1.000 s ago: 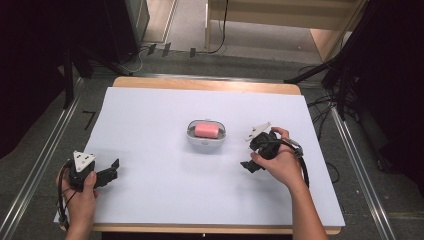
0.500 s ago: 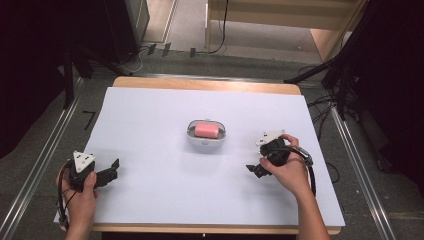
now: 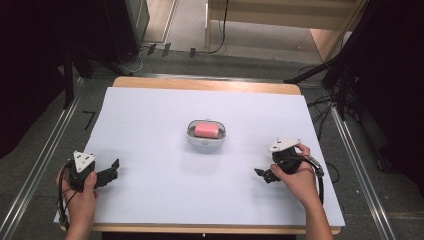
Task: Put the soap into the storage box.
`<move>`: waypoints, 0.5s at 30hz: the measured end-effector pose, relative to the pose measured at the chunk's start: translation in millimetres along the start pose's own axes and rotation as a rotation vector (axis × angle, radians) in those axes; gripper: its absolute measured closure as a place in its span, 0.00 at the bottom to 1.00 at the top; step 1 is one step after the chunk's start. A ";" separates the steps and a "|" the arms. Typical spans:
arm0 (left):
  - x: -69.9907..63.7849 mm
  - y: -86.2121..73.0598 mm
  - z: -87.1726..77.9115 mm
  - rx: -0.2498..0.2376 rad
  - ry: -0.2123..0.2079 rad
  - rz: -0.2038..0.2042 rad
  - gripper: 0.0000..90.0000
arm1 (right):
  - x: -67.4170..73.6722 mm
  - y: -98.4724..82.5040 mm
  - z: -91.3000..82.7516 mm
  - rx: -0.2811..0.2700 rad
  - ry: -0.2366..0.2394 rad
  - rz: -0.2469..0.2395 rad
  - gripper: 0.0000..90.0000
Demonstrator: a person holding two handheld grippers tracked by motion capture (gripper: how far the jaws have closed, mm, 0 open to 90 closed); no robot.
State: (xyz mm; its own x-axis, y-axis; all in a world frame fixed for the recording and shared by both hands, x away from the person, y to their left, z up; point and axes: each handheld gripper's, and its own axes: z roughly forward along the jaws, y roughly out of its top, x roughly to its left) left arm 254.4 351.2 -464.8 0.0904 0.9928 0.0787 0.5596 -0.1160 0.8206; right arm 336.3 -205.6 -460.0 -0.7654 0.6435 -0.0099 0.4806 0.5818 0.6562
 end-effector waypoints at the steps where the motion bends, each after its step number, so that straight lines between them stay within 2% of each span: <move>1: -0.1 0.0 0.0 0.001 0.000 0.001 0.15 | -0.6 -2.0 -0.7 0.000 -0.001 0.005 0.00; 15: -0.4 0.0 -0.1 0.001 0.000 0.001 0.15 | -6.2 -36.7 -12.4 -0.055 -0.017 0.077 0.00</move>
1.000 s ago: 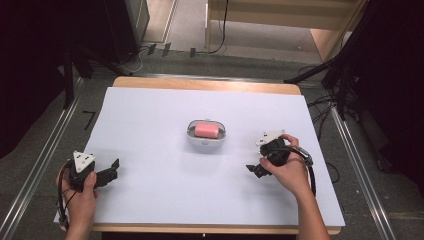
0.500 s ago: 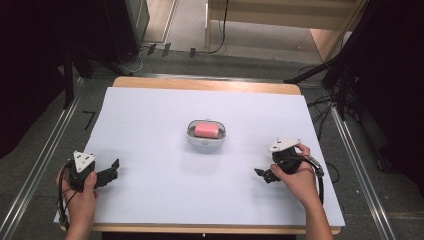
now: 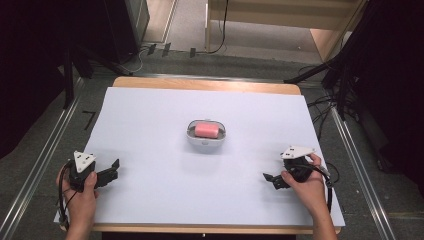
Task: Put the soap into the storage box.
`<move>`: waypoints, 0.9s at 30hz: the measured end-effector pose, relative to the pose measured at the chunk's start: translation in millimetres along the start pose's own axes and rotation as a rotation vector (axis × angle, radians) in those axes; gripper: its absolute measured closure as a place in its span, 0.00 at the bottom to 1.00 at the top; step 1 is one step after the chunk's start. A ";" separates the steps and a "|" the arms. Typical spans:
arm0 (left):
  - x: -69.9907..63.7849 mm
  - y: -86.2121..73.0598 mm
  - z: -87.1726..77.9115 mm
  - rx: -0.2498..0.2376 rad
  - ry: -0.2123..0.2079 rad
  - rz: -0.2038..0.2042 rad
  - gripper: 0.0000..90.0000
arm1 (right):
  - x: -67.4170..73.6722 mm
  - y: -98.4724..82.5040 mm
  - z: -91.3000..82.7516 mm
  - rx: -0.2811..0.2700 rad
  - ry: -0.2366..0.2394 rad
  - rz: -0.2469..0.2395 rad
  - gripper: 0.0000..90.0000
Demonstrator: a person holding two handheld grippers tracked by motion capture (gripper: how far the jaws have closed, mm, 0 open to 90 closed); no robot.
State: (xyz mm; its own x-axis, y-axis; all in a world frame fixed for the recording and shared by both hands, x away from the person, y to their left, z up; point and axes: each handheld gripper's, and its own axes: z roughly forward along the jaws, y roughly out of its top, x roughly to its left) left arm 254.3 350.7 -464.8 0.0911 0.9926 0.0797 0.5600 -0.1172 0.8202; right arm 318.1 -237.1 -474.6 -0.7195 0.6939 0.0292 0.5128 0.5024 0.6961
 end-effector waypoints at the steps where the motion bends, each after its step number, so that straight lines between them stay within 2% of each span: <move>1: 0.0 0.0 0.0 -0.001 0.000 0.000 0.15 | -0.2 -1.6 -1.2 0.001 0.000 0.010 0.00; 8: 0.1 0.1 0.0 0.002 0.001 0.002 0.15 | -5.9 -18.7 -12.5 -0.047 -0.004 0.044 0.00; 27: 0.1 0.1 0.0 0.001 0.000 -0.001 0.15 | -20.4 -62.0 -41.2 -0.108 -0.048 0.153 0.00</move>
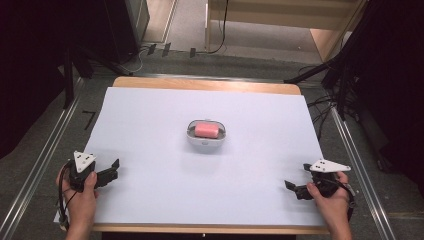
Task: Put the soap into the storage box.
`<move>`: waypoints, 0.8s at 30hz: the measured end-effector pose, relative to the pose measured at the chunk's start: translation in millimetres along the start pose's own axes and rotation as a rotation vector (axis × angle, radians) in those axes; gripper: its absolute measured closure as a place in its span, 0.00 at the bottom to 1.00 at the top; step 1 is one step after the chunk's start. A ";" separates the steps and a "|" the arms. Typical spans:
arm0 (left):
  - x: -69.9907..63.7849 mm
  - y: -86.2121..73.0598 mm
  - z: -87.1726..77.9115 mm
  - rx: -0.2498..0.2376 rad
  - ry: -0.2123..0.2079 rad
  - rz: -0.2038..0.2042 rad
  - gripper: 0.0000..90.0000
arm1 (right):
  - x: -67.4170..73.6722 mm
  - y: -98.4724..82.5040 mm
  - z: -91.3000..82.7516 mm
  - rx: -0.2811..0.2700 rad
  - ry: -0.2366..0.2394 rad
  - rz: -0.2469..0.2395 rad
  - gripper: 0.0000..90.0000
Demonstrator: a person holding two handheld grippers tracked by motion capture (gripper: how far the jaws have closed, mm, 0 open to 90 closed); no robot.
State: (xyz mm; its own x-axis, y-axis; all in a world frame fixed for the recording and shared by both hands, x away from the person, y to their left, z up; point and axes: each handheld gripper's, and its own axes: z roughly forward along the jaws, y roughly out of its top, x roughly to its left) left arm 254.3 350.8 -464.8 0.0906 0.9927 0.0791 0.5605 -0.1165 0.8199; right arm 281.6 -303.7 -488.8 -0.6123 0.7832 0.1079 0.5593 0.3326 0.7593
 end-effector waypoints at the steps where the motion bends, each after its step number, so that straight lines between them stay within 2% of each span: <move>1: 0.1 0.0 0.0 0.000 0.000 0.000 0.15 | -0.9 -1.4 -1.4 -0.006 -0.005 0.006 0.00; 13: 2.1 0.0 -0.2 -0.002 -0.005 -0.018 0.15 | -10.2 -18.2 -23.9 -0.096 -0.035 0.076 0.00; 17: 2.5 0.0 -0.2 -0.003 -0.008 -0.022 0.15 | -13.2 -25.1 -33.1 -0.169 -0.036 0.107 0.00; 21: 2.6 -0.1 -0.2 -0.004 -0.009 -0.023 0.15 | -18.9 -31.1 -40.9 -0.242 -0.024 0.158 0.00; 24: 2.8 0.0 -0.1 -0.002 -0.009 -0.020 0.15 | -20.9 -31.9 -41.0 -0.245 -0.019 0.178 0.00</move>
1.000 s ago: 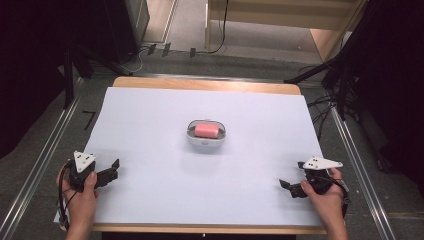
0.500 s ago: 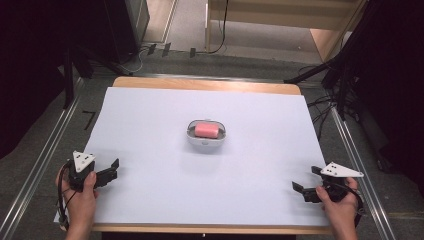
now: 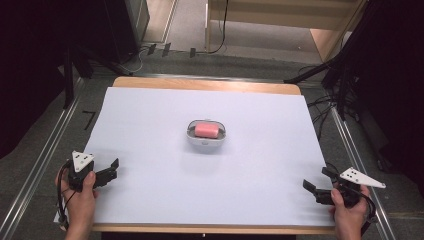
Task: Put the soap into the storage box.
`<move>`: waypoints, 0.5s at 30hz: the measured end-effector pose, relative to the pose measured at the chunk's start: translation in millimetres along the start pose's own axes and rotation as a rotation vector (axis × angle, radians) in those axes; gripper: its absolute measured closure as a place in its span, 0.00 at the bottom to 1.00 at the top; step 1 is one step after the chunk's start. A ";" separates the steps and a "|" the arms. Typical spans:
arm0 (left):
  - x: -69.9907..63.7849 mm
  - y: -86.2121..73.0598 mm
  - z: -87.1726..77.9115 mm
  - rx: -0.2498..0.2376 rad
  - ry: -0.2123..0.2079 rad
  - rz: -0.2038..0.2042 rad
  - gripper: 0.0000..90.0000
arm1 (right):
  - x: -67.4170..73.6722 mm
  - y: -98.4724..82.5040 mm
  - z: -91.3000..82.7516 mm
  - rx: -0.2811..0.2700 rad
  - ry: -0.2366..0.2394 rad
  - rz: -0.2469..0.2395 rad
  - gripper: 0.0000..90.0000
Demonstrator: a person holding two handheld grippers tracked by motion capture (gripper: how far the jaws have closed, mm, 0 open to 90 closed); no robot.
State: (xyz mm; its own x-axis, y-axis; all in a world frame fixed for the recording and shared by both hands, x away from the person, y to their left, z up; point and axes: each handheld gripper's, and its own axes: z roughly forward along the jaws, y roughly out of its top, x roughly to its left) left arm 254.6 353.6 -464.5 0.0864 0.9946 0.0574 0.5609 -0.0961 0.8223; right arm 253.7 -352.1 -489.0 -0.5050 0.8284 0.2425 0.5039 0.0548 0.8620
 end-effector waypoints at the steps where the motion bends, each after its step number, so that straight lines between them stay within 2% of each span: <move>1: -0.1 0.1 0.1 0.003 0.001 0.001 0.15 | -0.3 0.3 1.1 0.008 -0.004 0.005 0.00; 3: -0.6 0.2 0.3 0.005 0.005 0.004 0.15 | -0.6 0.8 3.1 0.024 -0.018 0.016 0.00; 5: -0.8 0.2 0.4 0.005 0.005 0.004 0.15 | -1.5 0.5 2.6 0.012 -0.020 0.024 0.00; 10: -1.0 0.2 0.6 0.006 0.006 0.005 0.15 | -6.9 -0.7 -1.2 -0.023 0.000 0.079 0.00; 15: -1.3 0.5 1.1 0.014 0.007 0.010 0.15 | -6.4 0.4 1.9 0.007 -0.012 0.072 0.00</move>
State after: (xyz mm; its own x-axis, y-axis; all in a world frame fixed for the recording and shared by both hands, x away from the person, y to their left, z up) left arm 255.6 352.2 -464.8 0.0860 0.9939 0.0695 0.5712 -0.1064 0.8139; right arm 258.4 -356.4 -491.1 -0.4585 0.8370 0.2987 0.5434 -0.0018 0.8394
